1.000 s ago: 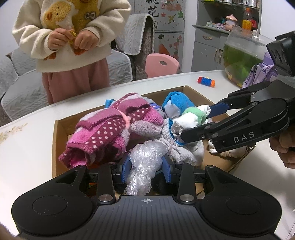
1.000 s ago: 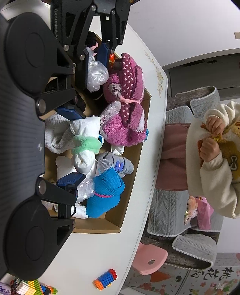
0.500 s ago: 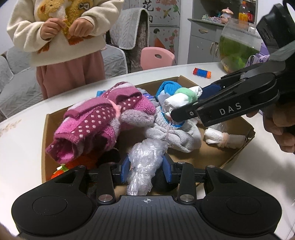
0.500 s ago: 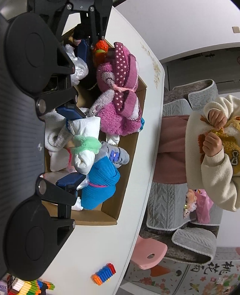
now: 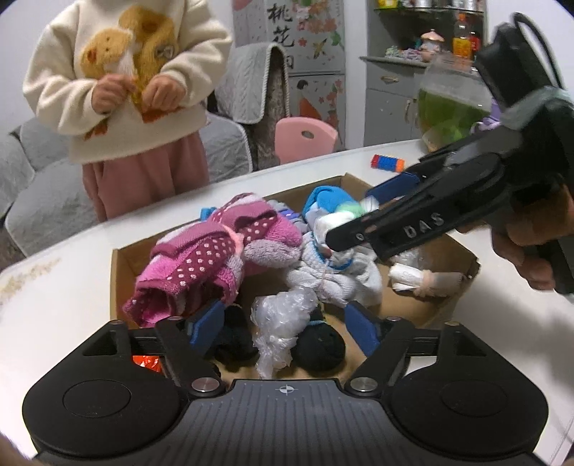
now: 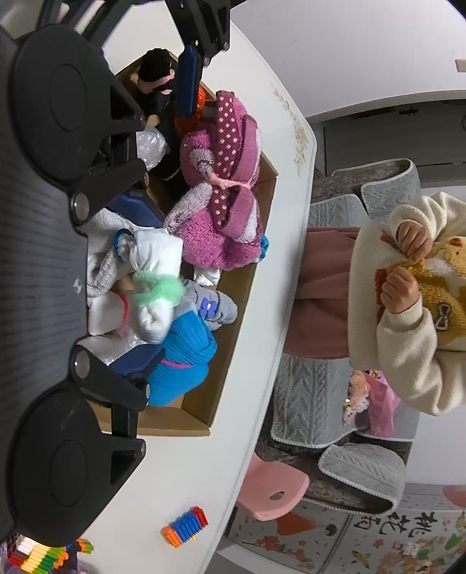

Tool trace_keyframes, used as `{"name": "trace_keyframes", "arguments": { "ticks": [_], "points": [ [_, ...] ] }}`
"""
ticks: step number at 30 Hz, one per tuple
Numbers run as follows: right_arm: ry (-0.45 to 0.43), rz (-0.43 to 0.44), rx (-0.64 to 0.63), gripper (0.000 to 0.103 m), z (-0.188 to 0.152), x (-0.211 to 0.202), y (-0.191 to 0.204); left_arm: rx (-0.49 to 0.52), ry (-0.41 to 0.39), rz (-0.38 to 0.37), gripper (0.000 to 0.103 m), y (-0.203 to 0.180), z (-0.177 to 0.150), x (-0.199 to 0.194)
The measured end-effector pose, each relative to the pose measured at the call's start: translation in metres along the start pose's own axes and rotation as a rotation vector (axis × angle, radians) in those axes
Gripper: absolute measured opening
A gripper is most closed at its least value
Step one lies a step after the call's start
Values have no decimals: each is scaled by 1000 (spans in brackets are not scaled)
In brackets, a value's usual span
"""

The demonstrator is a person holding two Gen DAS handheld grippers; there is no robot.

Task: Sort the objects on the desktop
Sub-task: 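Lower both held items into the cardboard box and open both grippers, then move the open left gripper to the black-and-white striped sock pair while the right withdraws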

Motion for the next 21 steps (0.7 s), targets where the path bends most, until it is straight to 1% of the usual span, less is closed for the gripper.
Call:
{"name": "trace_keyframes", "arguments": {
  "ticks": [5,11,15,21],
  "points": [
    [-10,-2,-2,69,2,-9,1,50,-2,-24,81,-10,-12,-17],
    [-25,-8,-24,72,-4,-34,3,111,8,-56,84,-20,-33,-33],
    [-17,-15,-62,72,-19,-56,3,115,21,-77,84,-24,-46,-36],
    [-23,-18,-74,74,-34,-82,-1,115,33,-122,85,-34,-57,-33]
  ]
}}
Point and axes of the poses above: each gripper's, at about its wrist camera, not at the fingertips, and x roughly the way its jaws point, y to its left, z to its top, the point moved 9 cm from there along x, roughly the way its jaws point, and after that the axes turned 2 degrees about z, right-handed, at the moved point
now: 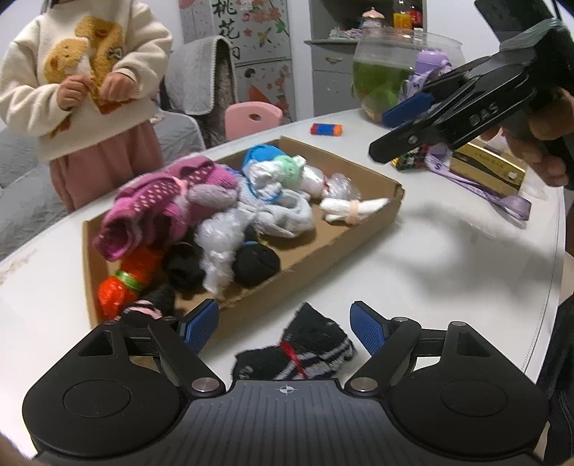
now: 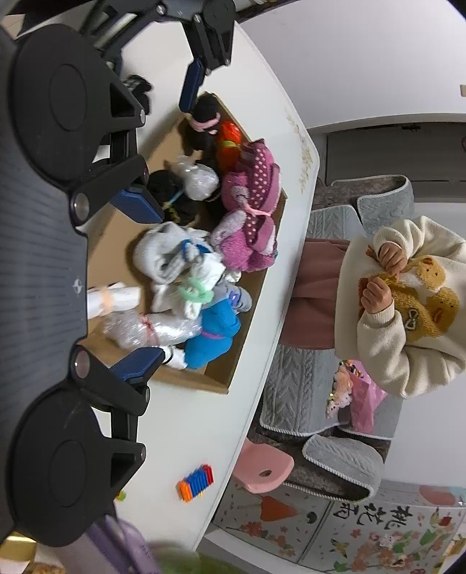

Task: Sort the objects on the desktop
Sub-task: 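Move the open left gripper to the black-and-white striped sock pair while the right withdraws, then close the left gripper on the striped sock pair while the right moves aside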

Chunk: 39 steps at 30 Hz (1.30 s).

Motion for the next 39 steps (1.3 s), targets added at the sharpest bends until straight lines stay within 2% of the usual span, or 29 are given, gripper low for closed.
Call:
{"name": "trace_keyframes", "arguments": {
  "ticks": [6,13,17,20,24,31,36,39],
  "points": [
    [36,-8,-17,74,-19,8,-7,-1,18,-21,85,-5,-10,6],
    [52,28,8,74,-39,14,-1,-1,63,-41,85,-9,-20,19],
    [74,56,8,65,-35,23,7,-22,76,-47,82,-9,-22,27],
    [114,72,52,61,-27,37,6,-42,79,-49,82,-7,-19,29],
    [168,56,85,62,-26,54,1,-51,59,-32,85,-1,-12,26],
    [266,50,139,61,-37,74,-5,-21,105,-60,85,-13,-17,38],
    [300,40,136,62,-37,79,-6,-24,118,-87,86,-18,-24,42],
    [347,43,137,51,-39,85,-4,-31,122,-83,86,-19,-24,41]
  ]
}}
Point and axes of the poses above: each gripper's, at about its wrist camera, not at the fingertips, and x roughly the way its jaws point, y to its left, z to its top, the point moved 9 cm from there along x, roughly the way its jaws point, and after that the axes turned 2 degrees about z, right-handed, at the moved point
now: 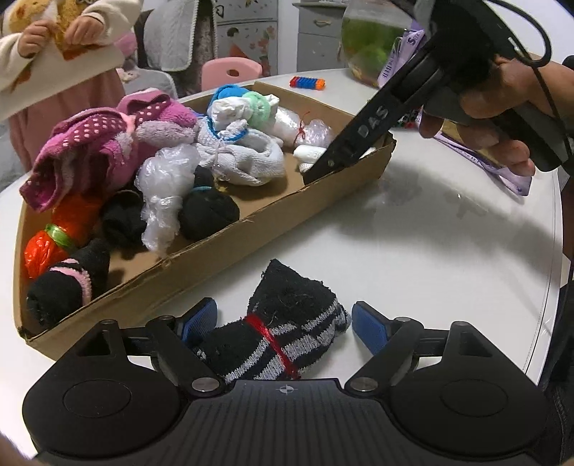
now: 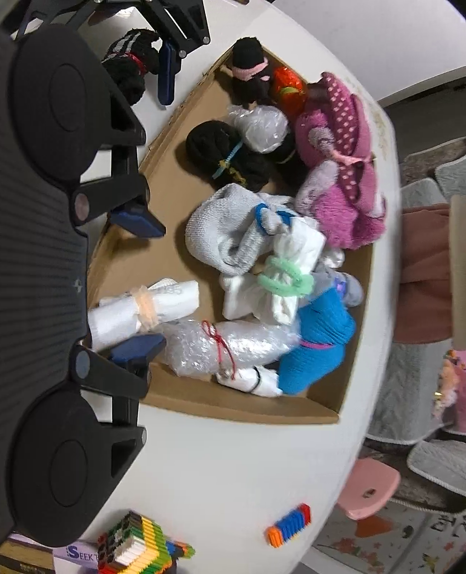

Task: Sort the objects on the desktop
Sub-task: 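Close the left gripper on the striped sock pair while the right moves aside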

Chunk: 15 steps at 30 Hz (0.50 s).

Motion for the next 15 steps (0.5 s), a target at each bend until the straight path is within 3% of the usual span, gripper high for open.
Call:
{"name": "trace_keyframes", "arguments": {
  "ticks": [4,8,15],
  "points": [
    [19,18,-20,34,-3,2,7,1,-2,6,86,0,-1,-1],
    [-4,14,-28,32,-3,-5,8,-7,0,14,86,1,-1,-1],
    [-114,33,-29,29,3,-52,14,-8,2,20,88,2,-1,1]
  ]
}}
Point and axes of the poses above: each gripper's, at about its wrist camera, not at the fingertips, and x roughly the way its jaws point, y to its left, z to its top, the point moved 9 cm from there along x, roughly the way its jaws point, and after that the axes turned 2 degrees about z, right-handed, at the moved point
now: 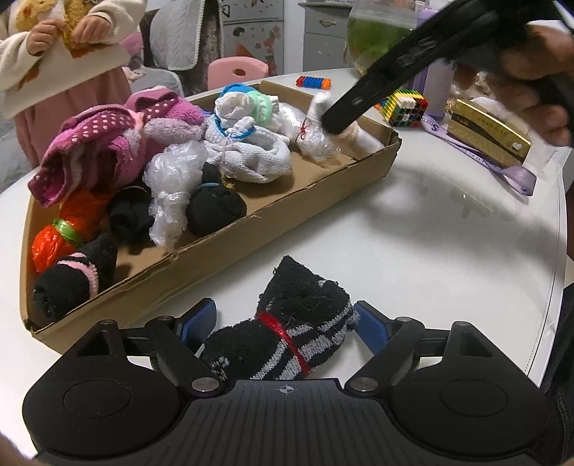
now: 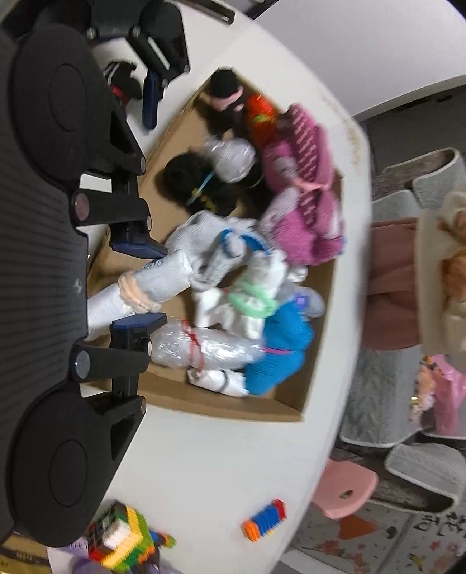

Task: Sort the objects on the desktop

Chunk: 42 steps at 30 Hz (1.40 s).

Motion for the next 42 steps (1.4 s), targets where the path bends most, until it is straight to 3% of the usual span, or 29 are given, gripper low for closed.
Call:
{"name": "trace_keyframes", "arguments": {
  "ticks": [4,8,14,19,21,23,25,26,33,36,42],
  "points": [
    [-24,11,-46,27,-10,-25,8,2,0,0,90,-1,-2,-1],
    [18,13,-116,27,-35,-36,12,-4,-4,-1,92,0,-1,1],
    [16,2,-68,31,-42,-26,-4,-3,-9,9,91,-3,-2,-2],
    [-120,-103,-25,58,-55,-32,-19,-25,-21,17,92,3,-3,-3],
    [-132,-83,15,61,-60,-29,-26,-38,-26,28,92,5,-2,-2],
    [-144,-104,30,73,-66,-27,-32,-39,-29,31,92,4,-1,-1],
    [-177,-187,22,94,-70,-24,-43,-37,-33,30,92,2,-1,-1],
    [-192,-225,30,97,-73,-20,-50,-35,-36,30,92,0,-1,-1],
    [-217,-253,125,102,-86,9,-84,-70,-69,70,94,7,-4,-2],
    [-267,-259,139,102,-80,11,-96,-103,-88,92,96,14,-5,-3],
    [-275,-273,178,103,-70,15,-109,-107,-115,95,98,14,-6,-3]
  ]
}}
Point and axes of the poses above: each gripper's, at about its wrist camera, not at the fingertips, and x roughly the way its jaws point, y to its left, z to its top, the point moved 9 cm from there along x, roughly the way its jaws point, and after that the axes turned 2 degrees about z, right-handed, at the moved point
